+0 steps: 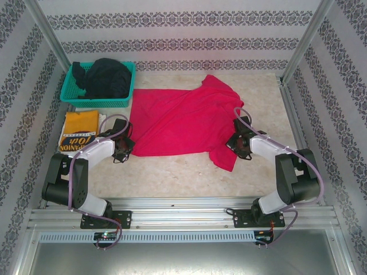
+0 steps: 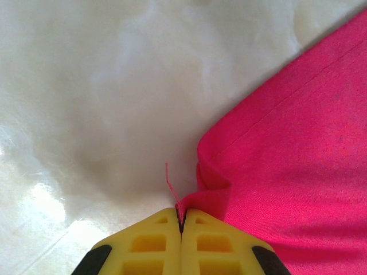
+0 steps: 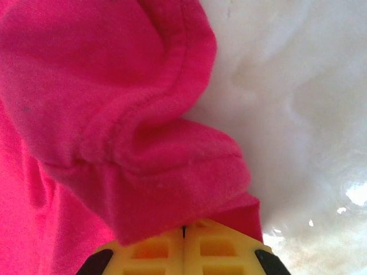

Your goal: Fold and stack the t-shirts

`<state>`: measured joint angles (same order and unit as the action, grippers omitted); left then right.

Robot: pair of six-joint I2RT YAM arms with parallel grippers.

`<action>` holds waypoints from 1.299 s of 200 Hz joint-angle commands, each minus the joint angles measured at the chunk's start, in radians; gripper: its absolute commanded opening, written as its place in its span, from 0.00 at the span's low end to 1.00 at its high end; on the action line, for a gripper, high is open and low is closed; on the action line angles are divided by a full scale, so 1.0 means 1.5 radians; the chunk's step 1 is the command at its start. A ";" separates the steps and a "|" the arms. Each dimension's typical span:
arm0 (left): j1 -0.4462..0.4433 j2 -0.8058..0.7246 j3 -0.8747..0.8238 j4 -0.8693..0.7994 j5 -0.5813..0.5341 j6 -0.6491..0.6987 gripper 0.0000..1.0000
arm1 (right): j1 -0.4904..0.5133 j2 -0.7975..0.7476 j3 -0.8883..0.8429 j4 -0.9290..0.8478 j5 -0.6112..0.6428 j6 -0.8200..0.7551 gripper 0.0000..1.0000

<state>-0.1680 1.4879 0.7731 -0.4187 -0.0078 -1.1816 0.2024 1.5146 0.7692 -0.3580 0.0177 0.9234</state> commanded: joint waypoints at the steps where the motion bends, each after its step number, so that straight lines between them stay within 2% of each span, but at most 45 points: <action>1: 0.007 -0.011 0.007 0.004 -0.017 0.013 0.00 | -0.017 -0.009 -0.019 -0.067 0.025 0.048 0.00; 30: 0.007 -0.011 0.011 0.006 -0.018 0.012 0.00 | -0.014 -0.032 -0.016 -0.212 0.047 0.075 0.00; 73: 0.008 -0.021 0.008 0.015 -0.024 0.018 0.00 | 0.005 -0.138 -0.097 -0.274 0.068 0.096 0.00; 85: 0.007 -0.021 0.008 0.014 -0.028 0.020 0.00 | 0.010 -0.185 -0.107 -0.227 0.046 0.072 0.00; 109: 0.008 -0.016 0.010 0.022 -0.028 0.021 0.00 | 0.011 -0.236 -0.123 -0.041 -0.012 0.030 0.00; 131: 0.007 -0.010 0.020 0.021 -0.023 0.024 0.00 | -0.016 -0.171 -0.099 0.065 -0.038 0.019 0.00; 151: 0.007 -0.009 0.020 0.021 -0.020 0.023 0.00 | -0.021 -0.066 -0.021 0.055 -0.039 -0.009 0.00; 166: 0.008 -0.011 0.021 0.018 -0.017 0.024 0.00 | -0.009 -0.013 0.018 0.043 -0.005 -0.005 0.00; 189: 0.007 -0.016 0.017 0.020 -0.018 0.023 0.00 | -0.006 0.040 0.034 0.008 0.032 0.039 0.00; 211: 0.007 -0.019 0.014 0.023 -0.019 0.021 0.00 | 0.008 0.061 0.057 -0.086 0.079 0.063 0.00; 260: 0.008 -0.021 0.000 0.039 -0.021 0.022 0.00 | 0.100 0.042 0.045 -0.225 0.150 0.070 0.00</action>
<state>-0.1680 1.4780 0.7803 -0.3885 -0.0227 -1.1660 0.2951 1.5993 0.8429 -0.5182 0.1547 1.0016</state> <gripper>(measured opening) 0.044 0.041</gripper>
